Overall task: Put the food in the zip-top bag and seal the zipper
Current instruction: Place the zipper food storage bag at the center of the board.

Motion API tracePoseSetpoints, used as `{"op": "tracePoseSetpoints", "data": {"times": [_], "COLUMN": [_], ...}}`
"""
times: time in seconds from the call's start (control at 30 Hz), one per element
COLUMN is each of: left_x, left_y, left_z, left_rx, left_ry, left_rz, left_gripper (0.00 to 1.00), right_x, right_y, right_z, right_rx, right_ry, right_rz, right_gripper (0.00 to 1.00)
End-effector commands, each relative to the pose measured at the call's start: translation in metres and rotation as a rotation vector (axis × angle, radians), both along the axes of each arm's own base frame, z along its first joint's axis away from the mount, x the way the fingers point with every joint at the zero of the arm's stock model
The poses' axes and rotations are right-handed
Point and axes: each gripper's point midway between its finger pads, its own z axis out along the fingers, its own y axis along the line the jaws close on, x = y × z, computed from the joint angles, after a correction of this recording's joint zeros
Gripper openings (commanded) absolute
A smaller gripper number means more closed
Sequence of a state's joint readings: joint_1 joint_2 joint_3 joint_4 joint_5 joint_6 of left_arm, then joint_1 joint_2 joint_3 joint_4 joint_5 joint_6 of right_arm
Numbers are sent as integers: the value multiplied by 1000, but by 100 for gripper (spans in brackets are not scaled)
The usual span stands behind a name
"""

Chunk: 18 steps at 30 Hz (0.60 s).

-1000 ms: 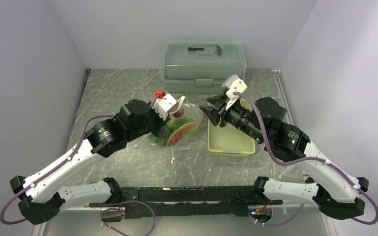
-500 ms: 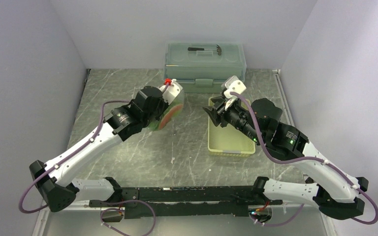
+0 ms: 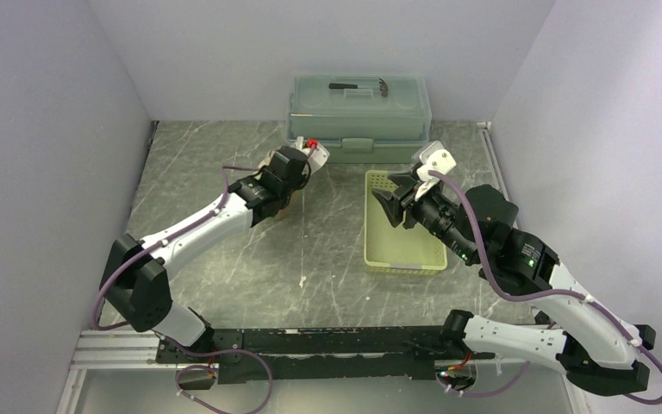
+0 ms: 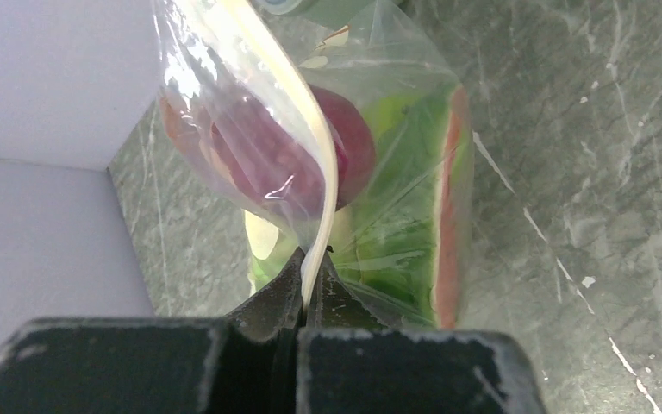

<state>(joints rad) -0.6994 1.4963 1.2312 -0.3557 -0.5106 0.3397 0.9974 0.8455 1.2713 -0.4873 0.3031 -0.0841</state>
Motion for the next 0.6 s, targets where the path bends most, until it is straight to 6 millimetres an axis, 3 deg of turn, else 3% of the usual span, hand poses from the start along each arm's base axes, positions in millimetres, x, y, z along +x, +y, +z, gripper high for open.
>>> {"op": "tracePoseSetpoints", "data": {"times": [0.0,0.23,0.47,0.57], "left_x": [1,-28,-55,-65], "left_y": [-19,-61,-76,-79], "left_z": [-2,-40,-70,-73], "left_rx": [-58,-51,-130,-187], "left_ry": [-35,79,226,274], "left_rz": [-24,-62,-52,-27], "left_gripper": [0,0,1,12], "right_x": [0,2,4,5], "right_y": [-9,-10,-11,-11], "right_z": [0,-4,-8,-10], "right_rx": [13,-1,-23,-30], "right_ry": [-7,-10,-10,-8], "right_rz": [-29,-36,-47,-53], "right_gripper": [50,53,59,61]}}
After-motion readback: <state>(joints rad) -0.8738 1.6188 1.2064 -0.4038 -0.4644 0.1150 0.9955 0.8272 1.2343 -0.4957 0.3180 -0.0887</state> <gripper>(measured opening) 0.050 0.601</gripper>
